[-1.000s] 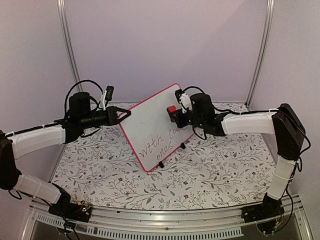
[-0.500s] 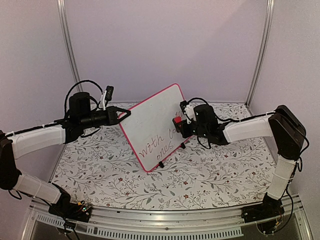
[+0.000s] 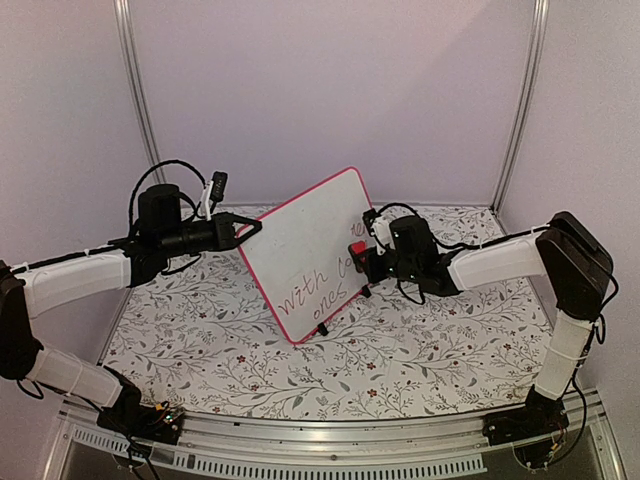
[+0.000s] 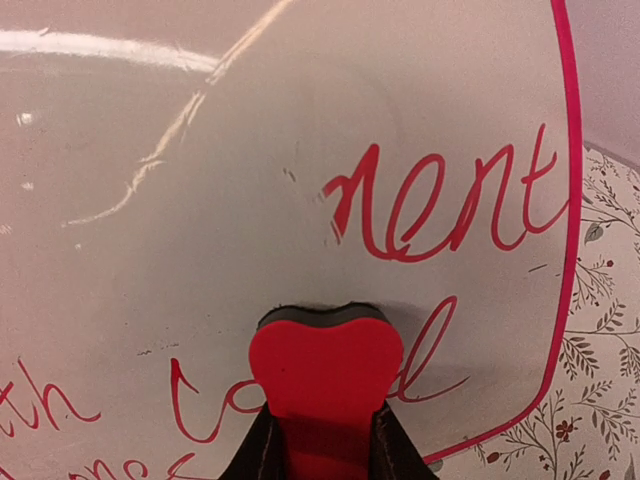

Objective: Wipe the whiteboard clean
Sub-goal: Erase the whiteboard at the center of the board.

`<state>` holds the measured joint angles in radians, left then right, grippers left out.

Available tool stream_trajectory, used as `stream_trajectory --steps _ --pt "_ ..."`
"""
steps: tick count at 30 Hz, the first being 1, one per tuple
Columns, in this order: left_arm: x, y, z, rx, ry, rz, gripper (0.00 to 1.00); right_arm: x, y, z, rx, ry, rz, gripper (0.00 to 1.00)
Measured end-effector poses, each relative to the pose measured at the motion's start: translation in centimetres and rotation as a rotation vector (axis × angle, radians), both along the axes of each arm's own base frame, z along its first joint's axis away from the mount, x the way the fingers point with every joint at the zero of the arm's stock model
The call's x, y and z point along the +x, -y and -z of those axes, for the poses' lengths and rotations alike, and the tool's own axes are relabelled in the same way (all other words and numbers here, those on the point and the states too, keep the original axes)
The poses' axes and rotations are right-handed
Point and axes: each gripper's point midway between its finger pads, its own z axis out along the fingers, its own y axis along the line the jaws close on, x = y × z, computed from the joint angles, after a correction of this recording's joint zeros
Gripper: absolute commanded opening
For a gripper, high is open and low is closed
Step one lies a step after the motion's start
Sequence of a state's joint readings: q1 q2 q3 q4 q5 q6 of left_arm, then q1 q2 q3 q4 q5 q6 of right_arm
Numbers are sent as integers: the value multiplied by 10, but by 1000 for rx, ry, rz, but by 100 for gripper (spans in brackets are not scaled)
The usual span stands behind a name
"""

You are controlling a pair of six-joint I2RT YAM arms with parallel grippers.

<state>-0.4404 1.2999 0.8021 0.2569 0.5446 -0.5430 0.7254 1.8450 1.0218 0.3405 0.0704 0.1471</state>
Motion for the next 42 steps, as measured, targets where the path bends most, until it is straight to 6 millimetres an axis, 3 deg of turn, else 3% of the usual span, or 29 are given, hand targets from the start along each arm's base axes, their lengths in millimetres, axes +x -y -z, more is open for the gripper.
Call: stream_trajectory --steps 6,15,20,26,35,42 --pt "0 0 0 1 0 -3 0 3 -2 -5 -10 -8 3 23" --pt "0 0 0 0 1 1 0 25 -16 -53 37 64 7 23" --pt "0 0 0 2 3 3 0 30 -19 -64 49 84 6 23" --pt "0 0 0 2 3 2 0 33 -14 -61 49 80 11 23" --pt "0 0 0 0 -1 -2 0 23 7 -18 16 17 36 23" --pt "0 0 0 0 -1 -2 0 17 12 -3 18 -3 41 23"
